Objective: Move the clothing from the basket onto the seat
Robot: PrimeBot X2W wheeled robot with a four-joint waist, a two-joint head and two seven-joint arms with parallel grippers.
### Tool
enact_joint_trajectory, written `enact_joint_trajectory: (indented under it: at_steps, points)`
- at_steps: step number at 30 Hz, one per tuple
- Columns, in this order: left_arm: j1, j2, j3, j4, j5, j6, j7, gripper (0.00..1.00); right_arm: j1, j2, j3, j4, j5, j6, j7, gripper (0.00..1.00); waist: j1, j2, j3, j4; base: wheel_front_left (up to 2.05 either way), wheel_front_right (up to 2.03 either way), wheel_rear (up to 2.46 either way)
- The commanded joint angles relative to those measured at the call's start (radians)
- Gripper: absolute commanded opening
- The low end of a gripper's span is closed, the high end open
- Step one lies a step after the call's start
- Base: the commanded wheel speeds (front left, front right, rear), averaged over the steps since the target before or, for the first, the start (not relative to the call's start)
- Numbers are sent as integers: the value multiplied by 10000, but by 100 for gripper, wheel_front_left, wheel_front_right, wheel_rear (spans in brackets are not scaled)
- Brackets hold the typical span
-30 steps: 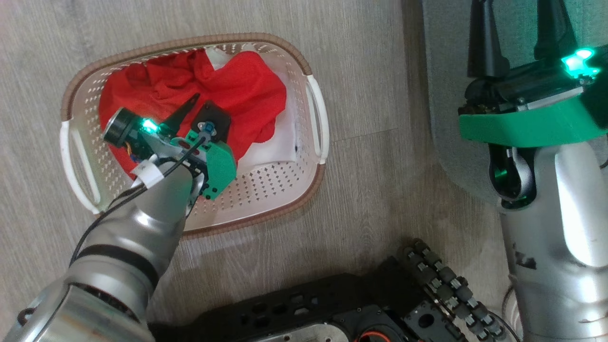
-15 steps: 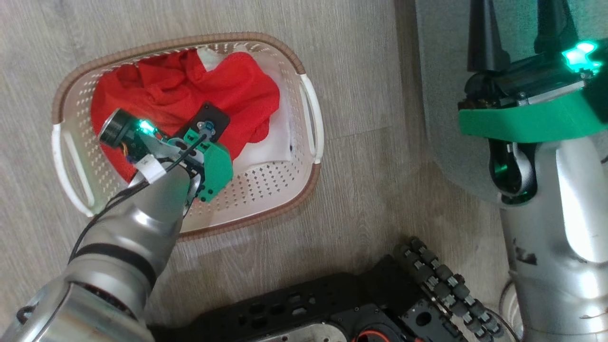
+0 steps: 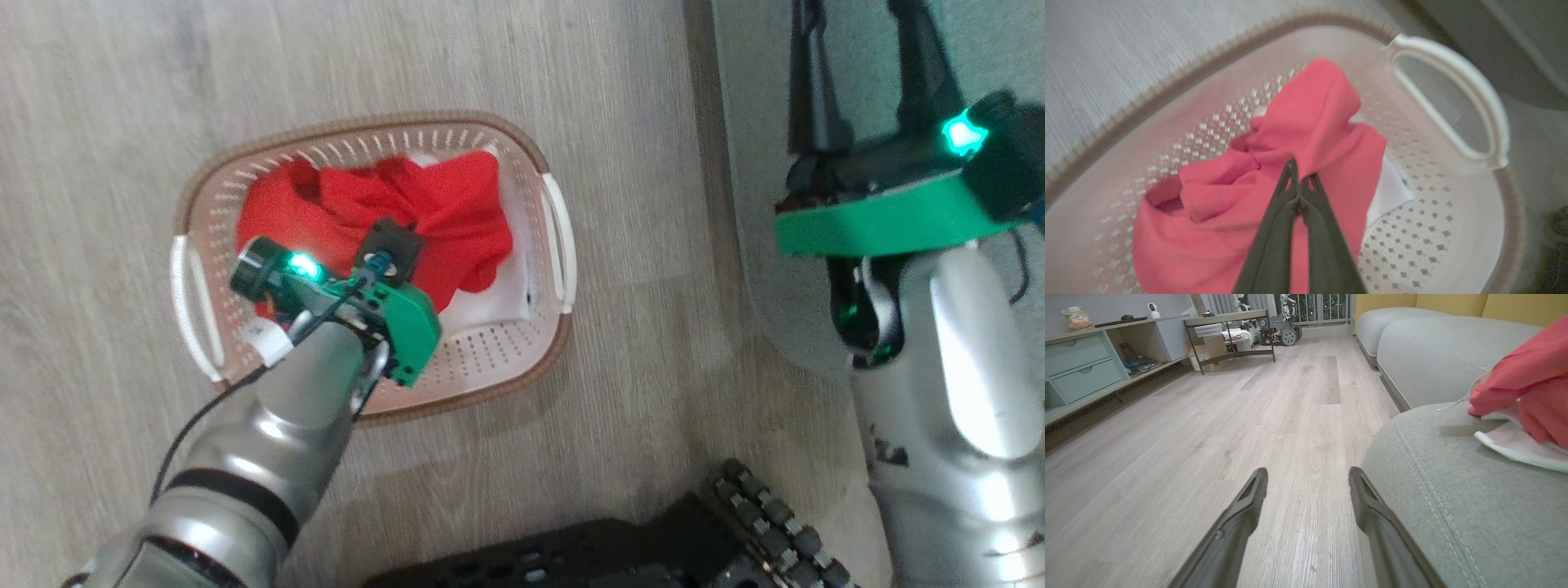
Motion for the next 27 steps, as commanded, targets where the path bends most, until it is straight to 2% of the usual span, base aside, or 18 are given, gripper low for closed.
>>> enact_joint_trajectory:
  at_steps: [1, 7, 16, 21, 27]
  points:
    - [328, 44, 206, -447, -96, -67, -118, 0, 523, 16, 96, -164, -78, 71, -92, 100, -1, -1, -560, 289, 0, 0, 0]
    - [1269, 83, 696, -2363, -444, -169, -122, 0, 1187, 16, -79, 521, -354, 71, -92, 100, -1, -1, -1972, 714, 0, 0, 0]
    - [2678, 478, 1680, -4836, -816, -299, -123, 0, 2419, 16, -209, 1465, -526, 71, -92, 100, -1, -1, -4436, 1158, 0, 0, 0]
    - [3130, 627, 2029, -5544, -988, -407, -123, 0, 3185, 16, -243, 1956, -591, 71, -92, 100, -1, -1, -5873, 1288, 0, 0, 0]
    - [3193, 639, 2263, -5816, -1208, -424, -123, 0, 3838, 16, -110, 2354, -645, 71, -92, 100, -1, -1, -7064, 1305, 0, 0, 0]
